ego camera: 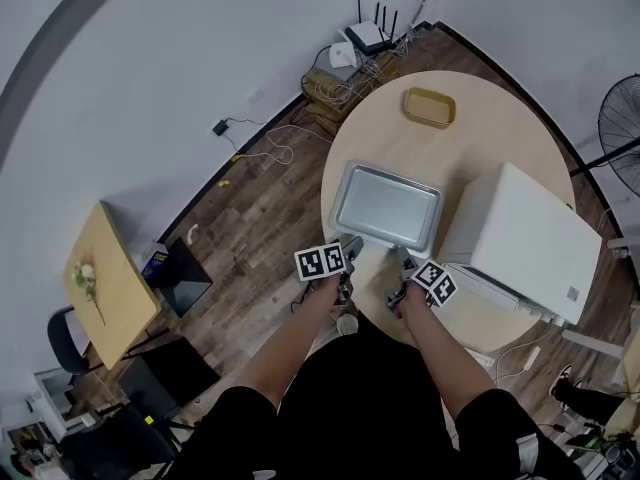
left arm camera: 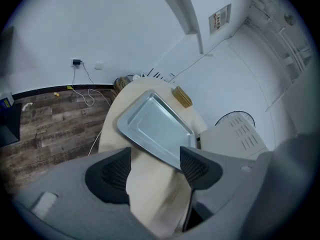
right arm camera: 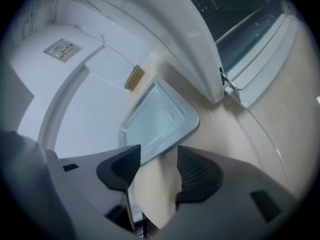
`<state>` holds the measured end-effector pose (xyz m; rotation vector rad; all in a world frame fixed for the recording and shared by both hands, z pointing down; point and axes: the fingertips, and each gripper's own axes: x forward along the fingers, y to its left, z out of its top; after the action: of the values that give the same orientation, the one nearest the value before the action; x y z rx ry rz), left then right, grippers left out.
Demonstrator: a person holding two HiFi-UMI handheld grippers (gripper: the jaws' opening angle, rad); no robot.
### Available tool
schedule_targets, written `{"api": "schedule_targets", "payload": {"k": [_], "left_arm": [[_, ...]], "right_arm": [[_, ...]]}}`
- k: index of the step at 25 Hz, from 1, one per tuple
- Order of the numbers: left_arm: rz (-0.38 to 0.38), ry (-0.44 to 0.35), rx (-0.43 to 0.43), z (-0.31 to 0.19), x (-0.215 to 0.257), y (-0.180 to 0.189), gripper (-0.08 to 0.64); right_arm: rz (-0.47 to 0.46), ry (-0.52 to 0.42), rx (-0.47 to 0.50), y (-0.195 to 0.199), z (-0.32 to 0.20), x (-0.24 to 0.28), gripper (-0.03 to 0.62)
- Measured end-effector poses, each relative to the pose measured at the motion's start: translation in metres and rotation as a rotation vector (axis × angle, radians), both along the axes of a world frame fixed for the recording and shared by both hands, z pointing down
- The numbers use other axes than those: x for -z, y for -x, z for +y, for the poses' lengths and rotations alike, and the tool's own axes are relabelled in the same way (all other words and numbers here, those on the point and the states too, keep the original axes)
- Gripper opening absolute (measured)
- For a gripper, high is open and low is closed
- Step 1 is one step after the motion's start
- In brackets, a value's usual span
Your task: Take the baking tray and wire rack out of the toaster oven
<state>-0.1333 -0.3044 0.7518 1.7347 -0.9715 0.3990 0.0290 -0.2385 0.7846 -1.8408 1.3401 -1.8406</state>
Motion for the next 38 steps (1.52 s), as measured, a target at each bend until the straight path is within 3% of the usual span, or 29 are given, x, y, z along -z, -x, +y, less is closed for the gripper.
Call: {"api": "schedule_targets", "payload": {"k": [5, 9, 11, 14, 16, 20, 24, 31, 34, 38], "left_arm": [[0.081, -0.038, 0.008, 0.038, 0.026, 0.009, 0.293], [0.143, -0.072, -0.010, 0.084, 0.050, 0.017, 0.287], [0.200, -0.074, 0.003, 0.109, 0.064, 0.019, 0.215], [0.269, -0.118, 0.034, 0.139, 0.084, 0.022, 0.101], [0.287, -0.162, 0.057, 0.152, 0.093, 0.027, 0.048], [0.323, -0.147, 0.100, 0.183, 0.093, 0.031, 0.021], [0.378, -0.132, 0.050, 0.207, 0.098, 0.011, 0.020], [0.485, -0.126, -0.041, 0.229, 0.117, -0.060, 0.020], [0.484, -0.116, -0.057, 0.232, 0.120, -0.088, 0.020], [0.465, -0.170, -0.098, 0.232, 0.128, -0.132, 0.020]], "right_arm": [[0.038, -0.080, 0.087, 0.008, 0.015, 0.033, 0.212], [0.070, -0.185, 0.223, 0.028, 0.044, 0.069, 0.206], [0.105, -0.238, 0.291, 0.032, 0.065, 0.087, 0.183], [0.199, -0.304, 0.348, 0.022, 0.099, 0.111, 0.100], [0.270, -0.337, 0.357, 0.009, 0.118, 0.125, 0.001], [0.411, -0.375, 0.358, -0.020, 0.154, 0.146, 0.000], [0.501, -0.376, 0.337, -0.048, 0.186, 0.163, 0.000], [0.495, -0.368, 0.162, -0.105, 0.236, 0.172, 0.000], [0.487, -0.399, 0.079, -0.132, 0.244, 0.180, 0.000], [0.471, -0.436, 0.022, -0.173, 0.253, 0.188, 0.000]]}}
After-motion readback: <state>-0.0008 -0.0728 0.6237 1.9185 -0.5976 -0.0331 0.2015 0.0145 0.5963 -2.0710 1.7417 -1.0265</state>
